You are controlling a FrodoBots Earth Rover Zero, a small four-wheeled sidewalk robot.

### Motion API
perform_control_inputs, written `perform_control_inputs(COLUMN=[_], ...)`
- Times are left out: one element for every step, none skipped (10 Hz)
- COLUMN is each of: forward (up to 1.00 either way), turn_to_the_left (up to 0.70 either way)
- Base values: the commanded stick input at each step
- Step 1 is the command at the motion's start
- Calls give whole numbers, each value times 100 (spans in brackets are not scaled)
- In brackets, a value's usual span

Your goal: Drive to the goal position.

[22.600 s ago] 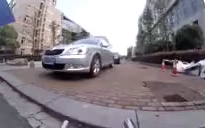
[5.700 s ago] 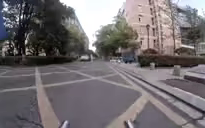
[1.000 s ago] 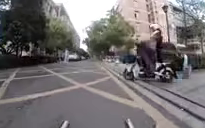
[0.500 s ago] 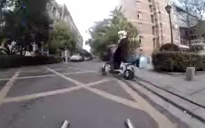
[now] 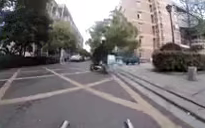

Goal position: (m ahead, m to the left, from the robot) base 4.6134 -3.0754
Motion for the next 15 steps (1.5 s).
perform_control_inputs(forward=[70, 70, 70, 70, 70, 70, 70, 70, 70, 70, 70, 70, 70, 70, 70], turn_to_the_left=[-14, -14, -14, -14, -14, -14, -14, -14, -14, -14, -14, -14, -14, -14, -13])
